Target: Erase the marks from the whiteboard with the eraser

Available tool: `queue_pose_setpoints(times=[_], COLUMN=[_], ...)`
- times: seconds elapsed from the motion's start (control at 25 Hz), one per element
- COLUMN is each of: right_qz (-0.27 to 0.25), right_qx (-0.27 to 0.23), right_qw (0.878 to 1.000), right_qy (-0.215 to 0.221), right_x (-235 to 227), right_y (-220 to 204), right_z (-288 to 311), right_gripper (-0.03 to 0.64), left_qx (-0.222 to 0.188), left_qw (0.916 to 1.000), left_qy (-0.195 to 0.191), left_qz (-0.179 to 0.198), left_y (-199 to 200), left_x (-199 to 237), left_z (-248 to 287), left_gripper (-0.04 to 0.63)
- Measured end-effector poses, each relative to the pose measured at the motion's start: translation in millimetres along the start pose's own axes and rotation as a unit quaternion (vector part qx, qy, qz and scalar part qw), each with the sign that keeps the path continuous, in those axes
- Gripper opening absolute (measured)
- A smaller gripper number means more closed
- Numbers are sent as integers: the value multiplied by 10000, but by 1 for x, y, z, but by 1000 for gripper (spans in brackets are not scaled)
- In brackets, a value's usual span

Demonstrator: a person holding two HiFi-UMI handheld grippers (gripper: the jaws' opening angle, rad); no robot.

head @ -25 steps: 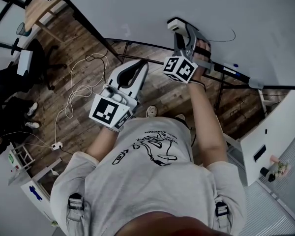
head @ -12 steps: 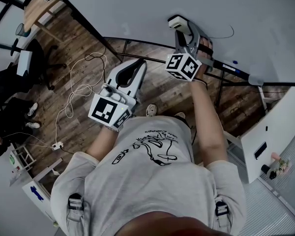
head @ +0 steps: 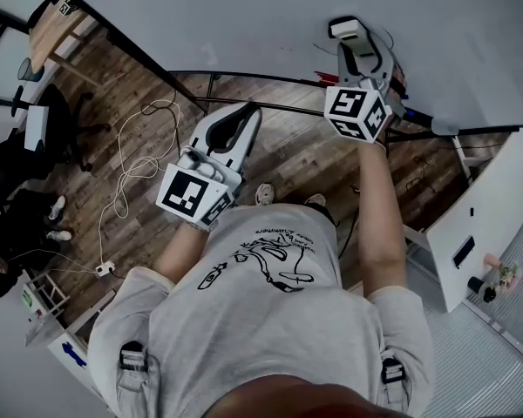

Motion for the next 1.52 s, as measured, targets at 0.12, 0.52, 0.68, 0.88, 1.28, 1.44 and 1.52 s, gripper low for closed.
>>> queue_pose_setpoints(times=[0.12, 0.52, 0.68, 0.88, 1.28, 1.44, 1.52], right_qz=[141, 1139, 1493, 1552, 1271, 925, 689], right_qx=[48, 86, 19, -55, 12, 90, 122], right_qw=[9998, 9922, 9871, 9847, 9891, 9945, 9970], right_qy=[-148, -491, -583, -785, -743, -480, -323], right_x=[-21, -69, -76, -71, -31, 5, 27], right_y=[-15, -74, -89, -88, -83, -79, -75], right_z=[-9, -30, -33, -32, -12, 6, 16], right_gripper=[239, 239, 238, 236, 236, 236, 236], left_qx=[14, 1, 26, 48, 115, 157, 182], left_qw=[10000, 9999, 9999, 9998, 9998, 9998, 9997], left_qy=[-56, -128, -124, -162, -101, -9, 33], left_qz=[1, 30, 45, 53, 136, 143, 142], left_y=[0, 1, 0, -2, -2, -4, -5], left_x=[-4, -8, -9, -12, -7, -3, -1], left_z=[3, 5, 5, 4, 0, -3, -4], left_gripper=[38, 38, 38, 38, 38, 38, 37])
Point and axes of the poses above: the fingertips, and each gripper's own axes: z forward along the fingers, x to its left, y out of its top, the point moved 3 cm from there along -z, backward along the fingers, and after that the axes turned 9 degrees about y, right-handed, at the moved point
